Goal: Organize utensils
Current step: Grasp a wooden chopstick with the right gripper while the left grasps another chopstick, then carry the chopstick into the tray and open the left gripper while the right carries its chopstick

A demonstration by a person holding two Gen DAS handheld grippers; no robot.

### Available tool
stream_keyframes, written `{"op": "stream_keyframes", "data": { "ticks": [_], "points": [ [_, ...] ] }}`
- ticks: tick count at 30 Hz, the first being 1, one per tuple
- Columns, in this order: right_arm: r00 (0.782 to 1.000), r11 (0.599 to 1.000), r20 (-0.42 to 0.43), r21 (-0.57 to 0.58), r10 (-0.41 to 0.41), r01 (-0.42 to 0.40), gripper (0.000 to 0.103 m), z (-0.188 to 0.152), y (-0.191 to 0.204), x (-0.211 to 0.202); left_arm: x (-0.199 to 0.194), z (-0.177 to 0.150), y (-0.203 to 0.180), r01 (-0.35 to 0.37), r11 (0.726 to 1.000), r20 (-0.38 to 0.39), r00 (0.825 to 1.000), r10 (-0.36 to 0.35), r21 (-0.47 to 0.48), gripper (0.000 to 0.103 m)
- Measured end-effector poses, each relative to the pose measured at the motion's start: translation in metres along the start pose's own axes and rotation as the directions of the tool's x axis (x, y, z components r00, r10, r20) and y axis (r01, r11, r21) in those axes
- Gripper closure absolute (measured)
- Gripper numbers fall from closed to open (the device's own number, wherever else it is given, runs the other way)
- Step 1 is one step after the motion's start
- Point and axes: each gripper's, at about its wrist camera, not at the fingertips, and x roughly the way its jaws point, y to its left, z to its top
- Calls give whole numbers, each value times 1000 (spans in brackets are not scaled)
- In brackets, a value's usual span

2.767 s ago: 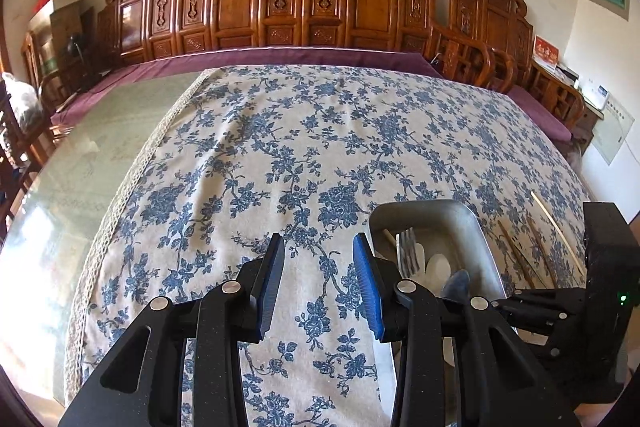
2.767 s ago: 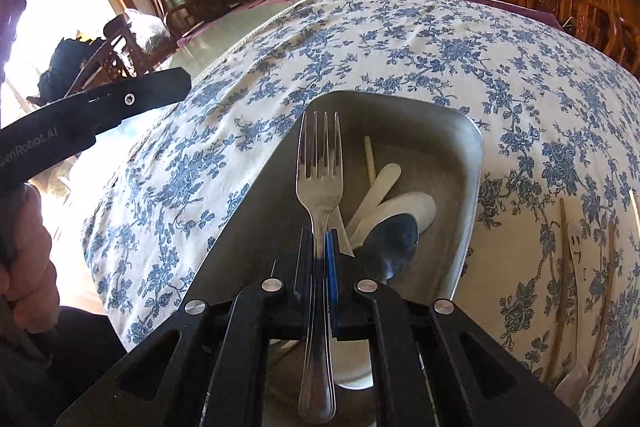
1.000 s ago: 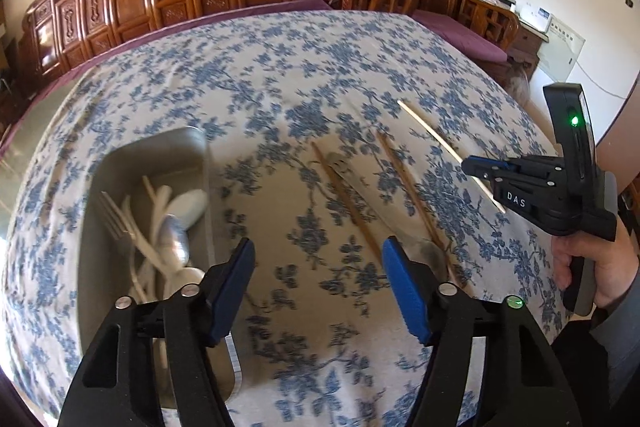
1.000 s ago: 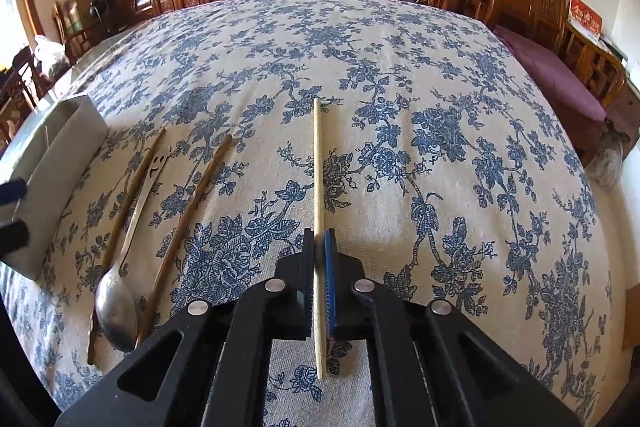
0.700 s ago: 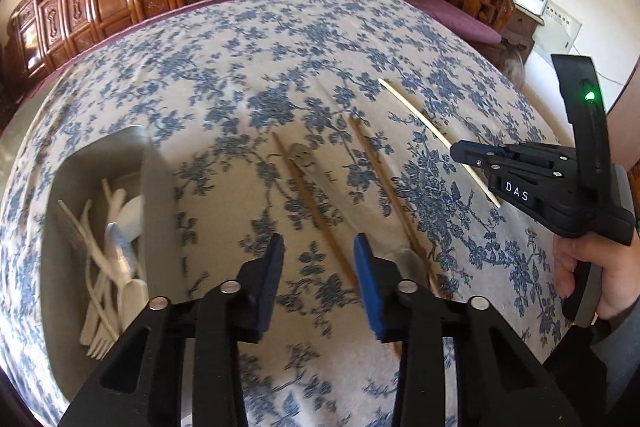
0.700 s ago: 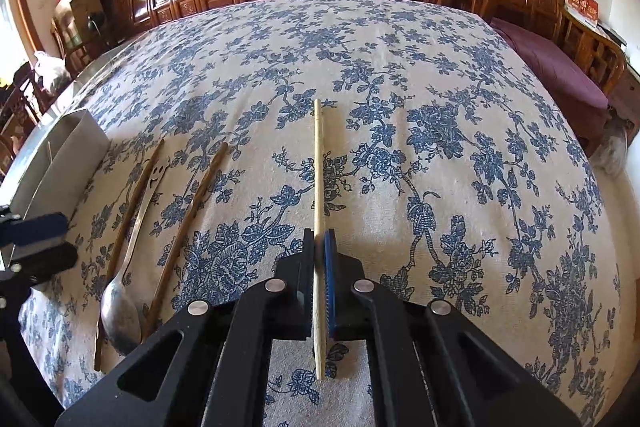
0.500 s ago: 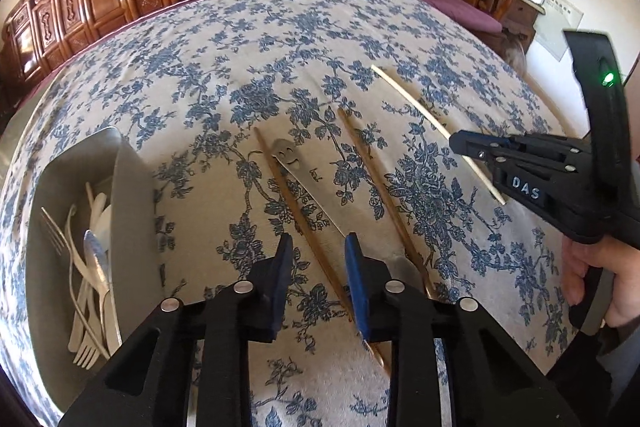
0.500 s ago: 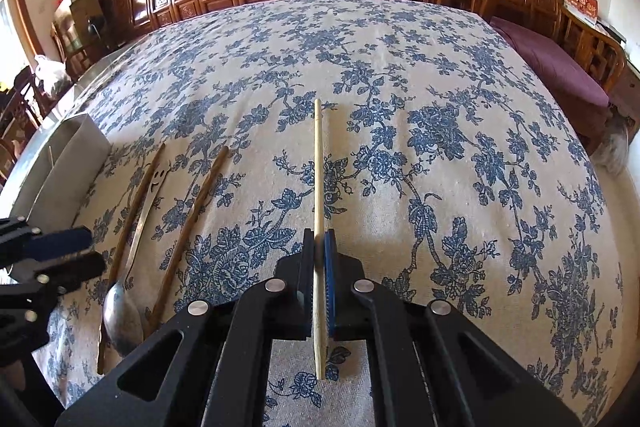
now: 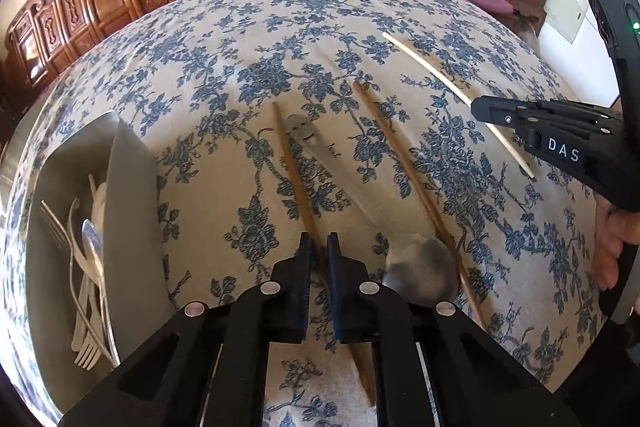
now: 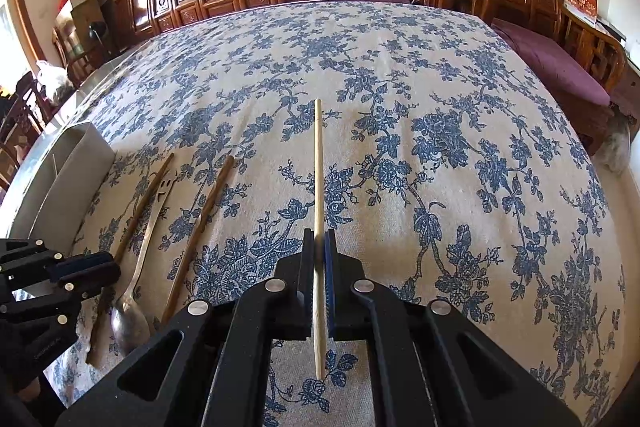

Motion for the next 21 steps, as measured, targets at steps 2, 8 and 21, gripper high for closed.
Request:
{"op": "stream_keyframes", "data": {
  "ticks": [2,8,21],
  "points": [
    [1000,1000,5,1,4,-4,97,0,0,-1,-3,-3,3,1,1000,5,1000,-1,-4,99],
    [1000,1000,5,-7,-13,13,97,-2,5,-2,-16,-13,10,6,1000,27,1000,-6,-2,99],
    [997,995,60,-88,-45,51,97,-4,33,-22,-63,-13,17,8,1000,118,993,-10,13,99]
  ]
}}
